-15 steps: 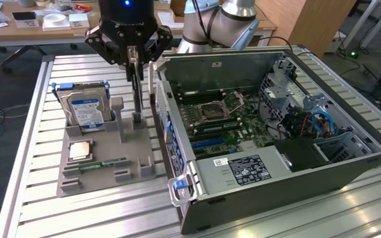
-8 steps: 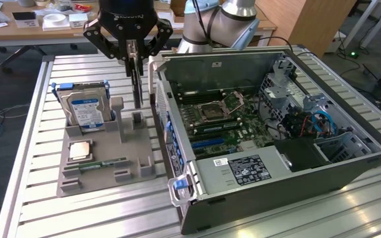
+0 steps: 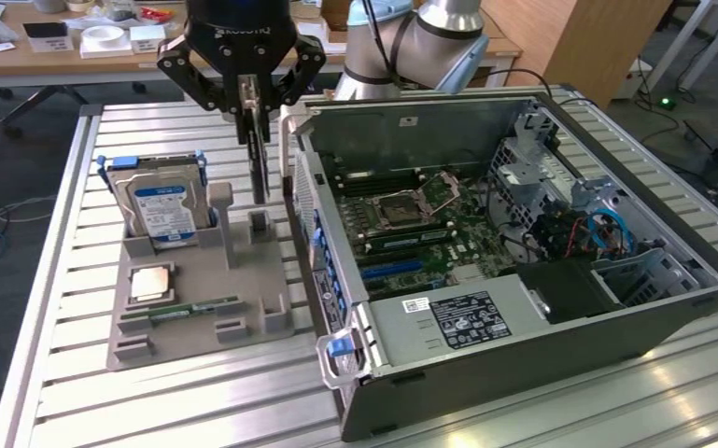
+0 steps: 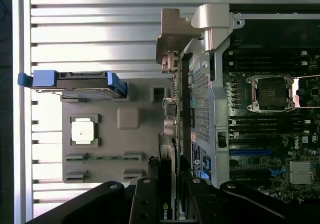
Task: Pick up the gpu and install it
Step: 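Pick up the gpu and move the gpu toward the slot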
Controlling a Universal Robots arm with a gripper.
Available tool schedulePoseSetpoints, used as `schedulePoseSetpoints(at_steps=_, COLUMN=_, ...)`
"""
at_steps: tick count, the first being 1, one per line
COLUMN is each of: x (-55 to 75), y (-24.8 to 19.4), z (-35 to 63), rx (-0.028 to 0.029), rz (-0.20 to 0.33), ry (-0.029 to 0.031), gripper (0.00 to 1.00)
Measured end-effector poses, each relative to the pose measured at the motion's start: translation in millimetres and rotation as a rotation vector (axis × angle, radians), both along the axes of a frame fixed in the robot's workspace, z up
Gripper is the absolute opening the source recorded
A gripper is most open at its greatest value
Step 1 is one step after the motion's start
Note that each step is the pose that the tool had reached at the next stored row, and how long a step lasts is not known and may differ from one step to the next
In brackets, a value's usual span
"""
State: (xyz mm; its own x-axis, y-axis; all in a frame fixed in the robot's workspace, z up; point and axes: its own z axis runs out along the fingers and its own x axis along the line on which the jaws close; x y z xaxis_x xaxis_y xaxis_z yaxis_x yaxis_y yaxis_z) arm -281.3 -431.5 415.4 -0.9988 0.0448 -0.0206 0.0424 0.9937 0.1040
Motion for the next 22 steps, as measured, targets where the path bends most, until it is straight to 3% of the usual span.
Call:
schedulePoseSetpoints(at_steps=12, x=10.6, y=0.0, z=0.0, rx=0.0001, rz=0.000, ry=0.0000, gripper=0.26)
schedulePoseSetpoints(at_steps=22, x=31.0, y=0.0, z=0.0, rx=0.0017, rz=0.000, ry=0.0000, gripper=0.26)
